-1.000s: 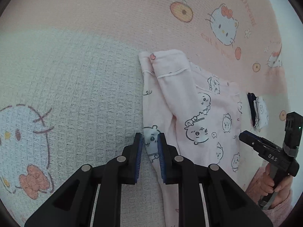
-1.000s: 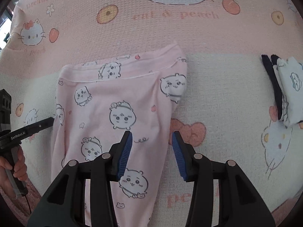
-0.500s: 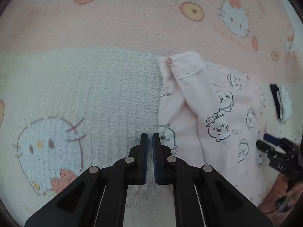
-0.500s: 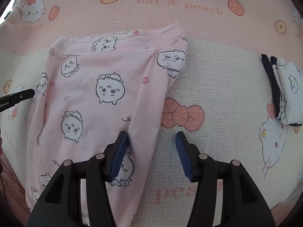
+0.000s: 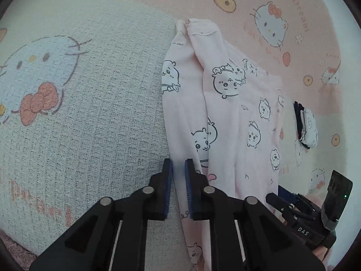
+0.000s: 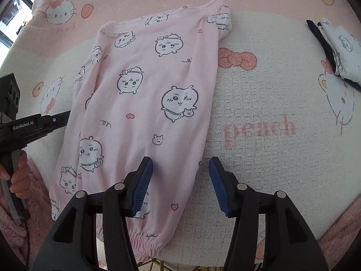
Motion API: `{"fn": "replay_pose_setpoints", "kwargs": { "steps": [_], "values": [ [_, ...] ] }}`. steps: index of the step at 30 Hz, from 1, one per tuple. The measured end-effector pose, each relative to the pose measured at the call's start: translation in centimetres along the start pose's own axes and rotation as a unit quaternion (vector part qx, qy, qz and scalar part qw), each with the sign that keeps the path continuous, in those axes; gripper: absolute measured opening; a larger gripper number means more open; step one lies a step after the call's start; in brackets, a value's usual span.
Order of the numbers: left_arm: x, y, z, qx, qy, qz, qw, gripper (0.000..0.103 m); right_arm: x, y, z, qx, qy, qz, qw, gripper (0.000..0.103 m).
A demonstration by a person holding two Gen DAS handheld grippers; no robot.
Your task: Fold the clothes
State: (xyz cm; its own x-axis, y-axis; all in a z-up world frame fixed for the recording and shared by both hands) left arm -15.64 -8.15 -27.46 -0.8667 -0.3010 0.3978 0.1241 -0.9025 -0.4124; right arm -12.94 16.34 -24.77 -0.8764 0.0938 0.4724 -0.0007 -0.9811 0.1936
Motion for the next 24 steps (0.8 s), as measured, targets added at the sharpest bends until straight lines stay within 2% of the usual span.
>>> {"fn": "replay_pose_setpoints", "kwargs": {
  "steps": [4, 7, 12, 15, 18, 20, 22, 24],
  "values": [
    [-0.2, -0.5, 0.8, 0.028, -0.01, -0.048, 0.9984, 0.001, -0.5, 0.3, 0.2, -0.011, -0.004, 0.001, 1.0, 0.053],
    [-0.5, 0.5, 2.0, 0.062, -0.019, -0.047, 0.9968, 0.001, -1.0, 0.5, 0.5, -0.012, -0.005, 0.006, 1.0, 0.053],
    [-0.5, 3.4, 3.0, 0.088, -0.02, -0.009, 0.9959, 0.002, -1.3, 0.3, 0.7, -0.015, -0.003, 0.007, 1.0, 0.053],
    [-0.9, 4.5, 3.5, 0.059, -0.012, 0.042, 0.9973, 0.006, -1.3, 0.4, 1.3, -0.016, -0.006, 0.005, 1.0, 0.053],
    [-2.1, 5.0, 3.8, 0.017, 0.004, 0.084, 0.9963, 0.018, -1.6, 0.5, 1.9, -0.002, -0.005, -0.007, 1.0, 0.053],
    [-2.9, 4.8, 4.0, -0.005, 0.009, 0.096, 0.9954, 0.031, -2.1, 0.5, 2.1, 0.009, 0.001, -0.015, 1.0, 0.053],
    [-3.4, 4.6, 4.2, -0.016, 0.008, 0.098, 0.995, 0.033, -2.6, 0.5, 2.1, 0.016, 0.008, -0.02, 1.0, 0.053],
    [-3.4, 3.6, 3.8, -0.007, 0.003, 0.076, 0.997, 0.033, -3.1, 0.7, 1.9, 0.017, 0.016, -0.018, 1.0, 0.053]
  ]
}}
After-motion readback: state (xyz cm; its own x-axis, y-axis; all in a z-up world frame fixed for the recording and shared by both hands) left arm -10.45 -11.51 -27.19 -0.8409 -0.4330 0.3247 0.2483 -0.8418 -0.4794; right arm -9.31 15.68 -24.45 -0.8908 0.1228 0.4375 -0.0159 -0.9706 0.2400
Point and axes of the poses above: each gripper's, at about its wrist camera, not at the fingertips, and z roughly against the way its jaws point, y to its left, x to its top, the point moved 1 cm from there along -z, roughly the way its jaws point, and after that the axes turned 13 degrees about -y, right-handed, at the moved point
